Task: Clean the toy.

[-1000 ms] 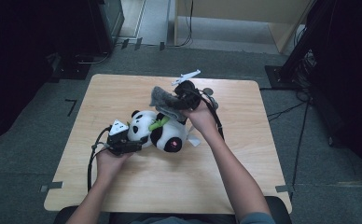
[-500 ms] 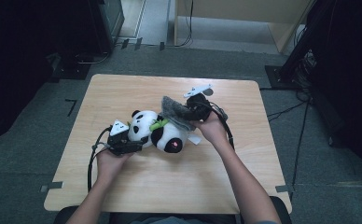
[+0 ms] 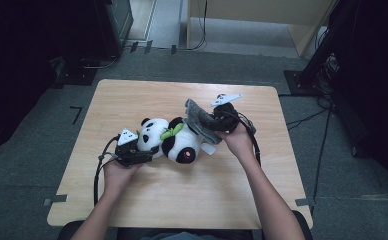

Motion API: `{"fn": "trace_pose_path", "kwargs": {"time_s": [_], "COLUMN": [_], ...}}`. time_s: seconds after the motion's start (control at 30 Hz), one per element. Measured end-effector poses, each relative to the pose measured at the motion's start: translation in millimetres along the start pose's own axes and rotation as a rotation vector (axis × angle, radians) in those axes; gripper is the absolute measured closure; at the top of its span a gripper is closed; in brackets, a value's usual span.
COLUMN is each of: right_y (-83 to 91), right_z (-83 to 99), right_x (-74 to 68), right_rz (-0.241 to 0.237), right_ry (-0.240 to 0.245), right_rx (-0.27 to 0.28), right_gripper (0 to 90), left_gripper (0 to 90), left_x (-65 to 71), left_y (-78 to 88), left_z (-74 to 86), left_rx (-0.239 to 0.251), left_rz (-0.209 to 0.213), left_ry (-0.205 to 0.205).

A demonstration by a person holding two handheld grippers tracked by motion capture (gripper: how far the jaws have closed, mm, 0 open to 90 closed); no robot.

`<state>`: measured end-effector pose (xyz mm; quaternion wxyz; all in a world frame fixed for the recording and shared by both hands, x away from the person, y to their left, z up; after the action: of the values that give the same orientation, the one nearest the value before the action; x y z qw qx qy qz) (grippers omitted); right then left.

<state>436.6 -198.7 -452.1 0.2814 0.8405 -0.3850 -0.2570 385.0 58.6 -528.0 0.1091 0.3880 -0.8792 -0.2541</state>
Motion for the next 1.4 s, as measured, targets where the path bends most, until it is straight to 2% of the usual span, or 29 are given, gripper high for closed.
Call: {"fn": "trace_pose_path", "kwargs": {"time_s": [0.17,0.2,0.27,0.3,0.37,0.43,0.53,0.6,0.63,0.67,0.77,0.87,0.93,0.97,1.0,1.03,1.2,1.4], "right_y": [3.4,6.0,11.6,15.2,18.4,26.3,27.3,22.5,22.5,14.4,-1.3,-17.9,-28.8,-28.8,-38.6,-42.1,-45.5,-39.3], "right_z": [10.6,11.2,6.8,2.8,-1.5,-17.1,-32.3,-40.2,-40.2,-46.0,-52.0,-53.1,-50.0,-50.0,-44.3,-41.8,-32.9,-22.8], "right_x": [9.5,12.4,12.9,11.7,9.8,0.1,-13.4,-22.5,-22.5,-31.9,-44.2,-55.5,-59.9,-59.9,-60.6,-59.7,-51.1,-41.2], "right_rz": [0.01,0.012,0.024,0.019,0.013,0.005,-0.015,-0.024,-0.024,-0.036,-0.05,-0.069,-0.065,-0.065,-0.05,-0.049,-0.071,-0.06], "right_ry": [-0.016,-0.033,-0.035,-0.033,-0.033,-0.017,0.006,0.022,0.022,0.033,0.052,0.063,0.075,0.075,0.081,0.081,0.041,0.044], "right_rx": [-0.008,-0.011,0.017,0.042,0.051,0.081,0.092,0.082,0.082,0.066,0.047,0.024,-0.004,-0.004,-0.044,-0.054,-0.032,-0.03], "right_gripper": [72.7,73.1,73.7,73.8,73.8,73.8,73.7,73.6,73.6,73.4,73.4,73.2,72.8,72.8,72.5,72.3,70.9,70.2], "left_gripper": [19.6,19.4,19.3,19.3,19.2,19.0,18.9,19.0,19.0,19.0,19.0,19.0,19.0,18.9,18.9,18.9,19.0,18.8], "left_x": [0.0,0.0,0.0,0.0,0.1,0.6,1.5,1.1,1.1,1.0,0.9,0.8,1.1,1.1,1.2,1.2,1.4,1.5], "left_y": [0.3,0.2,0.4,0.4,0.6,0.8,1.0,1.3,1.3,1.3,1.5,1.6,1.7,1.7,1.6,1.6,0.8,0.6], "left_z": [0.6,0.7,1.4,1.4,1.5,1.2,0.7,0.8,0.8,0.8,1.0,1.1,1.1,1.1,1.1,1.1,0.6,0.5], "left_rx": [0.005,0.01,0.013,0.013,0.012,0.011,0.009,0.008,0.008,0.008,0.005,0.005,0.003,0.003,0.003,0.003,0.003,0.003], "left_rz": [0.004,0.003,0.001,0.001,-0.002,-0.006,-0.013,-0.012,-0.012,-0.011,-0.011,-0.011,-0.01,-0.01,-0.011,-0.011,-0.011,-0.009], "left_ry": [-0.011,-0.012,-0.013,-0.013,-0.02,-0.021,-0.027,-0.034,-0.034,-0.035,-0.038,-0.037,-0.034,-0.034,-0.034,-0.034,-0.021,-0.02]}}
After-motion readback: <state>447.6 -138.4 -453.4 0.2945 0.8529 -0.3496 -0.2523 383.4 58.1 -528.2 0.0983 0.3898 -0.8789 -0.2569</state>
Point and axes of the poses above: each handheld gripper's, and its own axes: y roughly backward along the jaws, z roughly out of its underside, x roughly to its right, the point moved 7 cm from there along -y, roughly forward along the jaws, and after that the axes turned 12 degrees about -y, right-handed, at the moved point
